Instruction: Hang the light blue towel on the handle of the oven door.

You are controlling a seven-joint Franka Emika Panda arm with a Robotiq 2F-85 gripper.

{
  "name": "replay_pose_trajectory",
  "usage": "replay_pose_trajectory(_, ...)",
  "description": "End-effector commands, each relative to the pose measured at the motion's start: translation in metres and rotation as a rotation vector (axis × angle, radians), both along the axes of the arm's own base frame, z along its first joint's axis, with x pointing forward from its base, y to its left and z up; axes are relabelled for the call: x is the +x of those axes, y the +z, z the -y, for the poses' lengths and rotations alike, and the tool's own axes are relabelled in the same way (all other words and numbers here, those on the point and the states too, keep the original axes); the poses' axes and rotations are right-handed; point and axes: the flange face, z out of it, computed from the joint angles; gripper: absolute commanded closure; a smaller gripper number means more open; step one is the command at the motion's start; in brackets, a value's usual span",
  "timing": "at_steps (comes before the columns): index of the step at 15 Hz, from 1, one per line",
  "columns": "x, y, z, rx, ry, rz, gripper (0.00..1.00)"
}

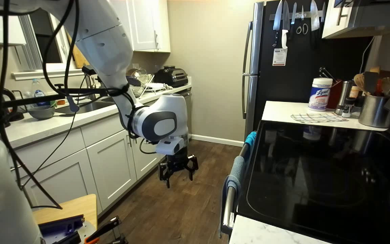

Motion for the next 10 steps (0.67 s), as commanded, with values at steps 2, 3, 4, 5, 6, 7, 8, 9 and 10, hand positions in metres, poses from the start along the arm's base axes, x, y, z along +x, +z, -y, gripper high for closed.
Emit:
replay_pose_trajectory(2,-0.016,0.022,0.009,-0.003,0.073,0.049,0.0)
replay_pose_trajectory(3,-0.015,0.026,0.008,0.002,0.075,0.054,0.0)
replay_pose_trajectory(4,-0.013,0.031,0.008,0.007,0.075,0.061,0.0)
replay_pose_trajectory(5,-0.01,0.037,0.006,0.015,0.073,0.07,0.0)
replay_pose_trajectory(6,-0.007,0.043,0.002,0.024,0.07,0.081,0.0)
replay_pose_trajectory(7,-0.005,0.048,-0.001,0.032,0.072,0.089,0.0)
replay_pose_trajectory(8,-0.002,0.054,-0.007,0.04,0.07,0.097,0.0)
replay_pose_trajectory(9,0.001,0.06,-0.012,0.047,0.066,0.108,0.0)
replay_pose_trajectory(10,0.003,0.064,-0.017,0.052,0.062,0.118,0.0)
